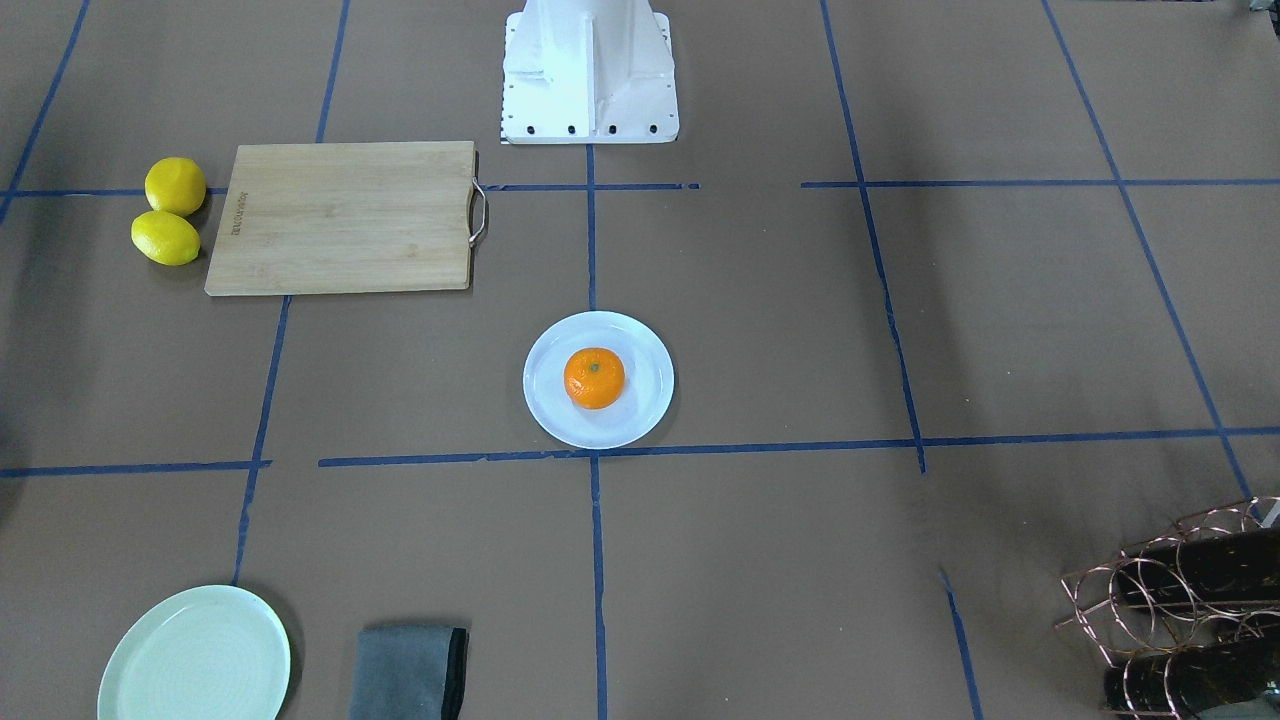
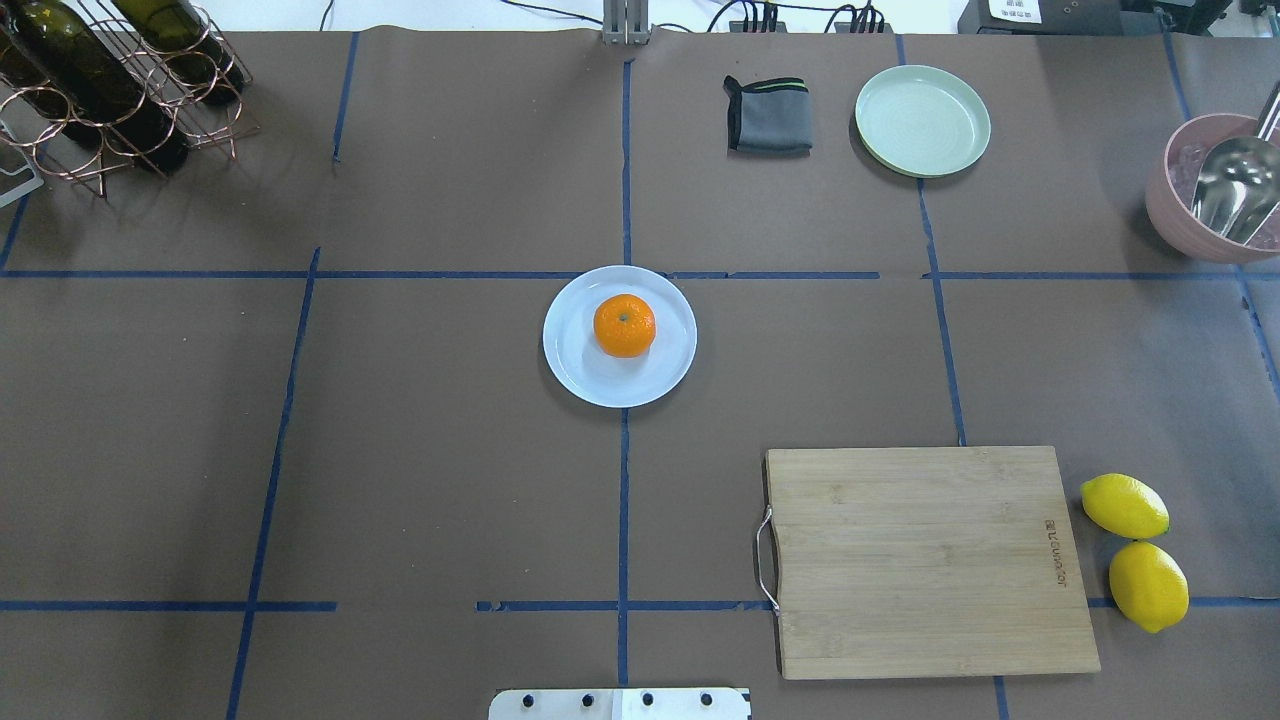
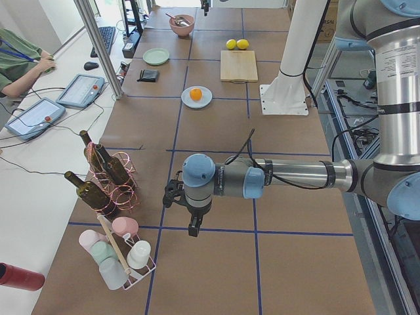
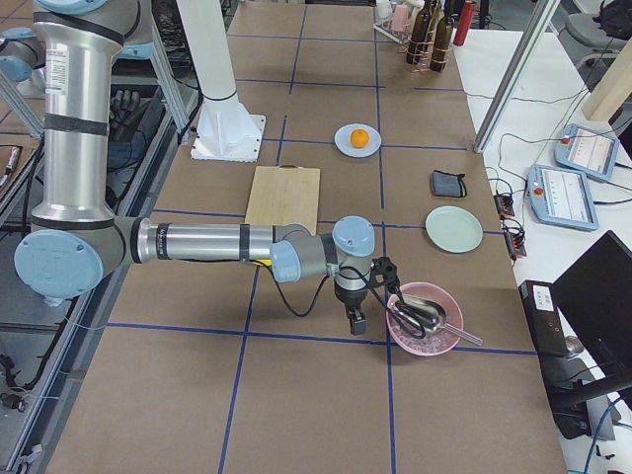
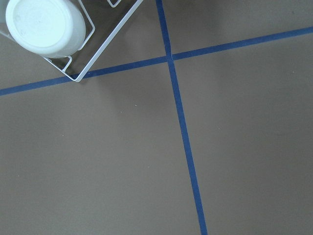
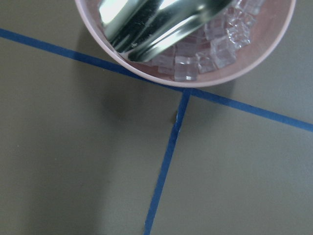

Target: Pick orange to plate

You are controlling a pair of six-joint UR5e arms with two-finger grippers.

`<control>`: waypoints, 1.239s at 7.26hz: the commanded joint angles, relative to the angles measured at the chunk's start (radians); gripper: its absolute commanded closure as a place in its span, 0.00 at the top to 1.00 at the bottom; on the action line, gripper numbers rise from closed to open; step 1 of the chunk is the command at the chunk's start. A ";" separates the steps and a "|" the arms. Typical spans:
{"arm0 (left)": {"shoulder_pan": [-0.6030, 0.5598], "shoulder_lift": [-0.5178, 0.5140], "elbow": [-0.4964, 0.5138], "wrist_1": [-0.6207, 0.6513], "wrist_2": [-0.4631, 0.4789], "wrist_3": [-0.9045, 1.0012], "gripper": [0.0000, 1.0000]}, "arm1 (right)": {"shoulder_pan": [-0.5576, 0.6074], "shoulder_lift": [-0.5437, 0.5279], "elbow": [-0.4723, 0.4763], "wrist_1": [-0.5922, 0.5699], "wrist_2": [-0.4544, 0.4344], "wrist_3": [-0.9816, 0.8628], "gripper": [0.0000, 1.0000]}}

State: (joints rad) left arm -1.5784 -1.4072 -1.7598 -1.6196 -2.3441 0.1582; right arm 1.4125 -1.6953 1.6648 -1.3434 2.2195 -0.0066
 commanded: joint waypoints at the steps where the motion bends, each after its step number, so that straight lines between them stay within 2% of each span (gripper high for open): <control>1: -0.002 -0.004 -0.001 0.000 -0.001 0.001 1.00 | 0.086 -0.001 0.001 -0.085 0.104 -0.018 1.00; 3: -0.002 -0.004 0.000 -0.002 -0.001 0.003 1.00 | 0.129 -0.009 0.009 -0.111 0.121 -0.113 1.00; 9: -0.003 0.004 -0.010 -0.005 -0.003 0.009 1.00 | 0.131 -0.017 -0.011 -0.102 0.127 -0.096 1.00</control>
State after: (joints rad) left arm -1.5805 -1.4039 -1.7685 -1.6241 -2.3468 0.1671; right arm 1.5432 -1.7101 1.6646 -1.4460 2.3461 -0.1020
